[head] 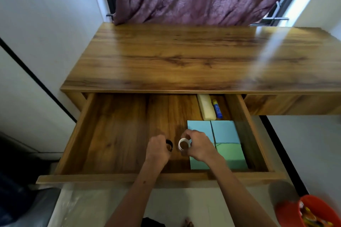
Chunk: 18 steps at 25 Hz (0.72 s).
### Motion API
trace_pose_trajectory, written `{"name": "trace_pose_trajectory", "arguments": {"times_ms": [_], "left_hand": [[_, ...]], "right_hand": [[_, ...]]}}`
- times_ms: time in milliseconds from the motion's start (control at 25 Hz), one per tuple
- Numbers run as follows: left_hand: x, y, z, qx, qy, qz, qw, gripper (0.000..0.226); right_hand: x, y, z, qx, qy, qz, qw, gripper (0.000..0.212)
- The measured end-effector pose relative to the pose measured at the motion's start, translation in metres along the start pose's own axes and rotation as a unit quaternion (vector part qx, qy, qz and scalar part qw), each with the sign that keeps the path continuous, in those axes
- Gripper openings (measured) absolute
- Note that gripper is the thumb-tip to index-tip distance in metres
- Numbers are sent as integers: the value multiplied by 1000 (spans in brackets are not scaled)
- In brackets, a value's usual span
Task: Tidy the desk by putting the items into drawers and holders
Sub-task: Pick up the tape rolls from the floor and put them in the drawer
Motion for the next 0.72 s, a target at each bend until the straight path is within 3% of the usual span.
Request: {"name": "trace_pose_trajectory", "arguments": {"times_ms": [240,720], "left_hand": [[-1,-6,-10,13,-63,37,997,25],[-3,-8,-6,36,-112,15,993,24]], "right_hand": [[-4,-11,-24,73,59,38,995,37],[-7,-13,-28,62,48,28,996,34]]}}
Point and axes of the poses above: each hand's wrist, its own y-axis away from the middle knuckle, its own z-axis out of the back of the hand, x = y × z, the point moved 1 cm from there along -y, towards the middle knuckle, and after that the axes turned 9 degrees about -x, right-handed, at the moved point
